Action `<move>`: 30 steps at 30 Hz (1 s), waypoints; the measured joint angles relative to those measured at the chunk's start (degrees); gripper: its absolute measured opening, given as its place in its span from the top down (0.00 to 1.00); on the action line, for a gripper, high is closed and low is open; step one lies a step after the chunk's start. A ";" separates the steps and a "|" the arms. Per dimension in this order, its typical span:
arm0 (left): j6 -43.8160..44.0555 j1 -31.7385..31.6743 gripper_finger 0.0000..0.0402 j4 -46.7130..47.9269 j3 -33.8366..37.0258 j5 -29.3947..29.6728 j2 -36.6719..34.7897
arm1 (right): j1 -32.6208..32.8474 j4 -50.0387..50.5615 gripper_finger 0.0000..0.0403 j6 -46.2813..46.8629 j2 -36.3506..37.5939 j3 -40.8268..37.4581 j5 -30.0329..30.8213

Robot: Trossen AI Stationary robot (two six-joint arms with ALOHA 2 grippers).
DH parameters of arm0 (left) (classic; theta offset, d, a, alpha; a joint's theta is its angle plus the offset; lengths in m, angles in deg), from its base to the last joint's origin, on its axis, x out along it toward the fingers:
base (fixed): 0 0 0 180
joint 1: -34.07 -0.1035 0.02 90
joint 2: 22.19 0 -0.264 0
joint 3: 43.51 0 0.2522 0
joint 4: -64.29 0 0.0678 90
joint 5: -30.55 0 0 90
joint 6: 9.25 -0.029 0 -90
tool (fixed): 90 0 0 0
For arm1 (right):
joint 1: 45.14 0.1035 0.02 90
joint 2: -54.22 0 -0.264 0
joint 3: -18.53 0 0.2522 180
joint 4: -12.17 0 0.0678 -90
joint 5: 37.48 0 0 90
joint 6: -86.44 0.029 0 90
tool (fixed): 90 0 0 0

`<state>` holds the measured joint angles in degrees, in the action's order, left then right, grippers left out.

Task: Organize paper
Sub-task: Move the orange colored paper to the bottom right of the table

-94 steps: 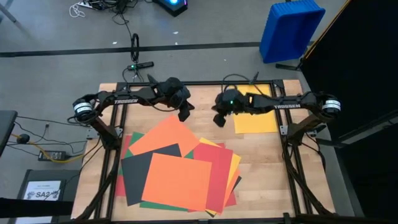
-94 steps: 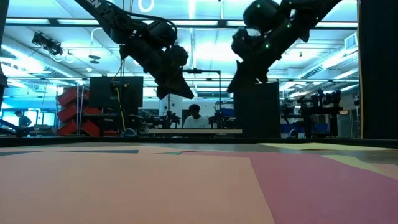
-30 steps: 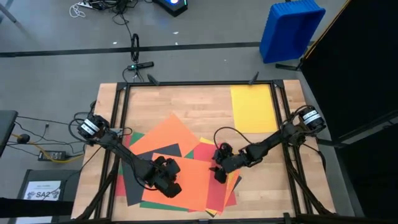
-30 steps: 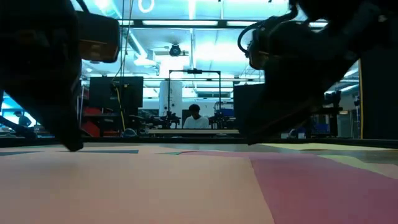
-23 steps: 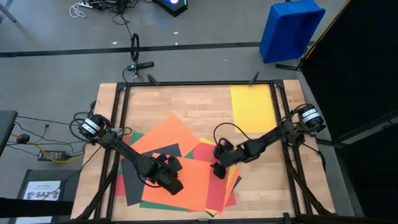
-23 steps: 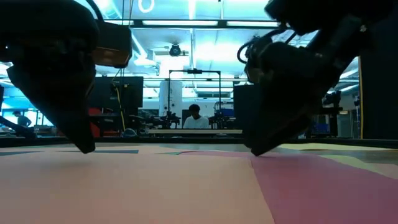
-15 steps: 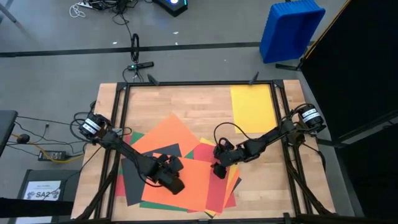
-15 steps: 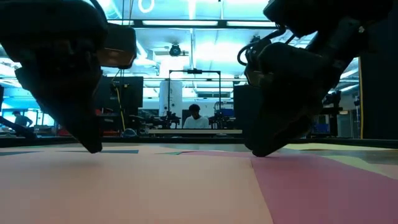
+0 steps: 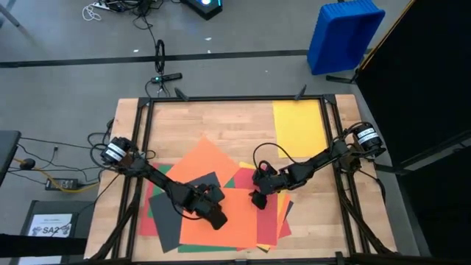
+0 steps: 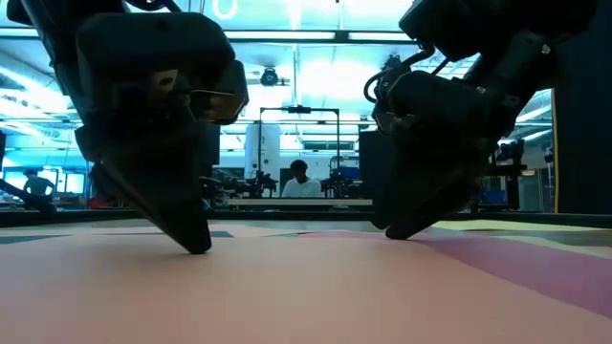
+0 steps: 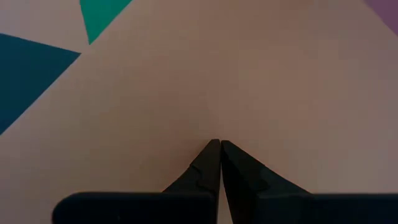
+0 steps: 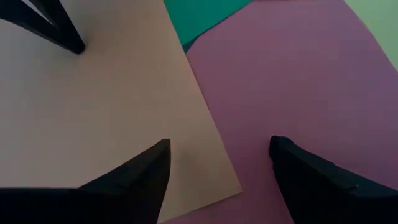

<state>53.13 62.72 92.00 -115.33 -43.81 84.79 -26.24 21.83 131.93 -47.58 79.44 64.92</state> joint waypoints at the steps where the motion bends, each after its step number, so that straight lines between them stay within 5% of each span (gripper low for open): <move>1: -0.47 -0.09 1.00 0.06 0.00 -0.01 0.00 | -0.02 0.00 0.39 0.04 0.00 0.00 -0.43; 30: -0.65 -0.95 1.00 0.79 0.22 2.67 0.22 | -0.72 -12.06 0.39 -0.13 -0.07 -0.04 -13.17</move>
<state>52.48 61.77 92.79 -115.11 -41.14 85.00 -26.96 9.77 131.80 -47.65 79.40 51.75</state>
